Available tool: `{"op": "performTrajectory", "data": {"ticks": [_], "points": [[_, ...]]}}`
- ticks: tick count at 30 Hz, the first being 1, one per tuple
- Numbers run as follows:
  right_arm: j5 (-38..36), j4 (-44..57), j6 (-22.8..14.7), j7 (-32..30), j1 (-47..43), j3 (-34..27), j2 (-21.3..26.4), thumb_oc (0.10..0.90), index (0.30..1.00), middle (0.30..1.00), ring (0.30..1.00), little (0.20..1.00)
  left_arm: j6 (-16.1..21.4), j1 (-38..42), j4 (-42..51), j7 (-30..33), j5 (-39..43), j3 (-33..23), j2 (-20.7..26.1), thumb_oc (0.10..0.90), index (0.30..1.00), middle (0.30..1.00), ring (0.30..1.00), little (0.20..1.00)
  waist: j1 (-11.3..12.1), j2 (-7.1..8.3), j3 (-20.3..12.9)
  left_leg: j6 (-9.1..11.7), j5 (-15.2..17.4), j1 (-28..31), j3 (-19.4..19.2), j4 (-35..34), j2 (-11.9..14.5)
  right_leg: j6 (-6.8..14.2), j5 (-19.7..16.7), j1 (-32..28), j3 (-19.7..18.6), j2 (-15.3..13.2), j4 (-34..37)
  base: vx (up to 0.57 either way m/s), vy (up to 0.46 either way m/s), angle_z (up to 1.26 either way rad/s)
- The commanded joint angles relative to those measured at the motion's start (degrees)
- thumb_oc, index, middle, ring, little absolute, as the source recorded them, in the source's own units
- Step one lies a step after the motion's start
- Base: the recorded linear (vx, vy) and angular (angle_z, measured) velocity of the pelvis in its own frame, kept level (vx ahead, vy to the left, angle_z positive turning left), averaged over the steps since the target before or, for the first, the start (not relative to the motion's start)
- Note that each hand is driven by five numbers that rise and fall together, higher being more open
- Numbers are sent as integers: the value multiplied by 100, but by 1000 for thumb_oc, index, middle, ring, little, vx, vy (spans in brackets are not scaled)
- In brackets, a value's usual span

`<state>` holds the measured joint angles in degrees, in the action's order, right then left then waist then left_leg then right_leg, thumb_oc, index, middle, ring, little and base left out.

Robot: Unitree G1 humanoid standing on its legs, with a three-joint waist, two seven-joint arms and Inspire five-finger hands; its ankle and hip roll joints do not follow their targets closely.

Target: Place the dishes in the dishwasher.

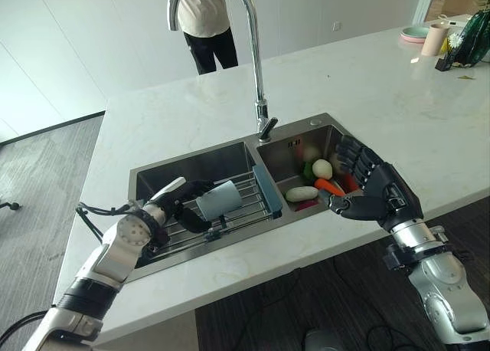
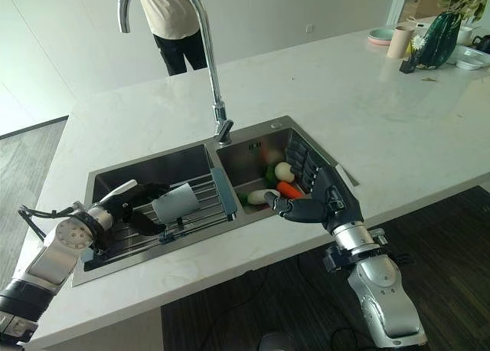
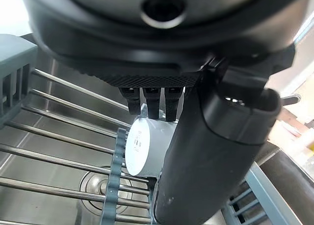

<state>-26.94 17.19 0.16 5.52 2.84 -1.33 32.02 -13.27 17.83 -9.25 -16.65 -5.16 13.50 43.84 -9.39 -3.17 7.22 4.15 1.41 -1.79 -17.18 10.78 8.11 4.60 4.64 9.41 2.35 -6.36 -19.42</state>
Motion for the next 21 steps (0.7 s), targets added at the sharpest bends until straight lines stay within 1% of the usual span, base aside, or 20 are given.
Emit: {"op": "performTrajectory", "data": {"ticks": [1,4,15,21], "points": [[177,290,-592,48,-756,-318,121,800,900,900,900,900,419,911,-74,522,-123,-121,102,800,900,900,900,900,-118,-12,-194,-88,1343,65,197,641,43,432,739,-462,192,-7,223,0,0,0],[153,297,-597,78,-771,-312,152,800,900,900,900,900,503,962,-174,668,-109,-108,104,800,900,900,900,900,-137,-10,-199,-89,1344,74,181,641,44,429,739,-465,174,6,223,0,0,0],[131,298,-529,83,-789,-267,136,800,900,900,900,900,542,1101,-493,1139,-131,-61,-12,800,900,900,900,900,-204,-21,-224,-92,1353,102,129,641,58,431,729,-458,110,29,223,-2,-4,-3],[186,359,-457,96,-753,-284,91,800,900,900,900,900,525,1099,-535,1143,-175,-70,-64,800,900,900,900,900,-241,-39,-229,-103,1362,105,109,641,54,422,729,-443,66,55,223,10,-5,-4]]}}
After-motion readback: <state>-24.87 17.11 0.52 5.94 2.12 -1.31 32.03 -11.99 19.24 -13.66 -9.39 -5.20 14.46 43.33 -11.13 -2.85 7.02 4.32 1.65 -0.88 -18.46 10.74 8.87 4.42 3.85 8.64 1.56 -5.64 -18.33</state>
